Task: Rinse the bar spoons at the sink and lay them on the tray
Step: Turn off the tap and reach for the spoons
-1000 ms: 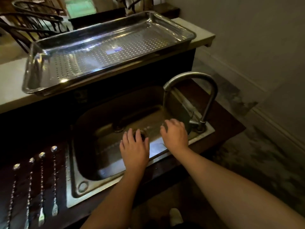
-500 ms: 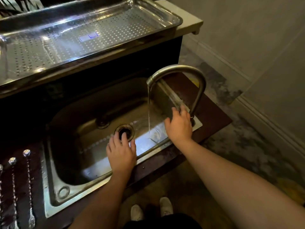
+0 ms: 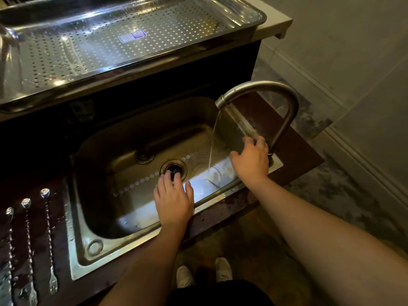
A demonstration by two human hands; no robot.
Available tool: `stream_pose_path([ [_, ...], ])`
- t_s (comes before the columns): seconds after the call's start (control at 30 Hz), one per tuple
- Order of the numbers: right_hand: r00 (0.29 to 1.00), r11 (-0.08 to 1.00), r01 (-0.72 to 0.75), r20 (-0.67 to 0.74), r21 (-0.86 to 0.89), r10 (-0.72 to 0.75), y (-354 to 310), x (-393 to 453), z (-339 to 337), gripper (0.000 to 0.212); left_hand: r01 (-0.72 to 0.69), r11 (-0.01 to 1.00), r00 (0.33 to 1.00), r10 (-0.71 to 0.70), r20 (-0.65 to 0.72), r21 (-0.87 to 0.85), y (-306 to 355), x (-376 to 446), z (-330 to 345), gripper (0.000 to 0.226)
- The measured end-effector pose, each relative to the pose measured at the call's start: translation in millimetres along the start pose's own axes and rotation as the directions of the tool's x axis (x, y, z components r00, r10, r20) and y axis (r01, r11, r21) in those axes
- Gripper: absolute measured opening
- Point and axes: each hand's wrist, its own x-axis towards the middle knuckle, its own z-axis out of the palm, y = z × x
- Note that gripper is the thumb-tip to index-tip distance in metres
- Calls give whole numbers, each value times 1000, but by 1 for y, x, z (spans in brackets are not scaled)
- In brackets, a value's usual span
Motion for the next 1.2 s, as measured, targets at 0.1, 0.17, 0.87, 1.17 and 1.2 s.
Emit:
stream_pose_path([
  [0.1,999,998,28,-35,-51,-30,2,-16,7,52,1,1000,1000,-1,-11,10,0,0,0,44],
  [0.17,998,997,41,-40,-62,-43,4,-18,8,51,7,1000,1000,-7,0,8,0,0,1,44],
  [0.87,926,934,252,218,255,-309,-102,-76,59,57,407,913,912,-408,-44,-21,-72,-9,-78,45],
  [1.17,757,866,385,428,320,-495,-201,-157,110,51,677,733,720,-677,-154,-56,-208,-48,-149,42],
  [1.2,738,858,396,442,328,-510,-212,-168,117,50,696,716,703,-695,-150,-56,-223,-52,-154,41],
])
